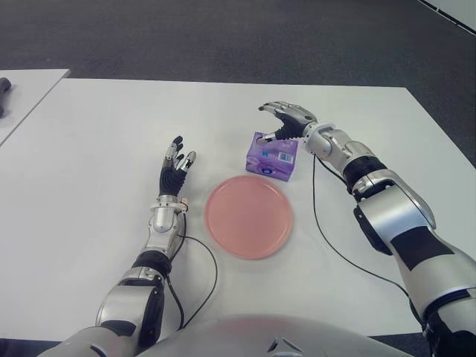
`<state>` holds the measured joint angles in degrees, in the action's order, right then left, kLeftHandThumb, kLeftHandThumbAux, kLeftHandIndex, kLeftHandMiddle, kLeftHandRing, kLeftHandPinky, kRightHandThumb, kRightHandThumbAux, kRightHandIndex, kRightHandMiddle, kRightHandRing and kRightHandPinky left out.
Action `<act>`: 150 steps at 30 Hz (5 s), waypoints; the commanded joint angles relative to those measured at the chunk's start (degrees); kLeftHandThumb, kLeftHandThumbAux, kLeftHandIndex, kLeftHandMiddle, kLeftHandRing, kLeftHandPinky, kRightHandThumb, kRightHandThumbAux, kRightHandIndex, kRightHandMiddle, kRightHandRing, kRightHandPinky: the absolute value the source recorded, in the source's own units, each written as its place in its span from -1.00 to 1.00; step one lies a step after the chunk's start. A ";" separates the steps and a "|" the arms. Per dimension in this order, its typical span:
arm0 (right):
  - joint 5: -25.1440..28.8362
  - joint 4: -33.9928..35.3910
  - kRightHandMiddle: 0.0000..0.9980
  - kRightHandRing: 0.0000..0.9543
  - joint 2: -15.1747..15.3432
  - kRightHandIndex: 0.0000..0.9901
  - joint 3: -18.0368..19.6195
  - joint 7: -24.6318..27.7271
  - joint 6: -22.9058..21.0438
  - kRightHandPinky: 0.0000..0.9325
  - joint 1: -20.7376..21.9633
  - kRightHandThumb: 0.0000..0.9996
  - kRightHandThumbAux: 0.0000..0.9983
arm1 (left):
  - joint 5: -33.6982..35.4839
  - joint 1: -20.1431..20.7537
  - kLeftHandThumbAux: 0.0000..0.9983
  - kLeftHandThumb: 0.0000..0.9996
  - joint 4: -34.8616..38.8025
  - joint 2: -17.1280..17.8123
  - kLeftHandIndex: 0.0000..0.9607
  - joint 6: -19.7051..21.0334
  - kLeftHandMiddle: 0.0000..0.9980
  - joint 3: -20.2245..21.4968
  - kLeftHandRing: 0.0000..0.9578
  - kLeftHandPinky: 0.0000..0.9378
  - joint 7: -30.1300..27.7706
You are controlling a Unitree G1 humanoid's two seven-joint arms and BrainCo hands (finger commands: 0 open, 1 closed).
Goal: Put the tissue paper into the plate.
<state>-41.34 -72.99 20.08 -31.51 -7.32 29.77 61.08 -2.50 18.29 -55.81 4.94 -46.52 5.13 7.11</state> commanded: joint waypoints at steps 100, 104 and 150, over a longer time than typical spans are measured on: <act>-5.68 4.09 -1.00 -1.00 4.64 -1.00 -6.60 -2.32 2.75 -1.00 -9.45 -0.66 -0.21 | -0.83 -4.58 -0.13 -1.00 2.50 -0.75 -1.00 2.83 -1.00 0.09 -1.00 -1.00 -1.03; -5.94 3.80 -1.00 -1.00 4.78 -1.00 -6.79 -2.87 2.68 -1.00 -9.88 -0.67 -0.22 | -0.95 -4.78 -0.13 -1.00 2.79 -0.63 -1.00 2.63 -1.00 0.02 -1.00 -1.00 -1.07; -18.26 2.06 -1.00 -1.00 1.12 -1.00 -21.38 -16.61 -13.81 -1.00 -15.19 -0.83 -0.14 | -1.27 -5.76 -0.14 -1.00 5.31 -0.73 -1.00 4.67 -1.00 -0.07 -1.00 -1.00 -0.68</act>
<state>-56.75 -68.26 22.01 -50.36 -26.84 16.69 50.35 -3.33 14.42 -49.71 4.50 -42.14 5.50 6.35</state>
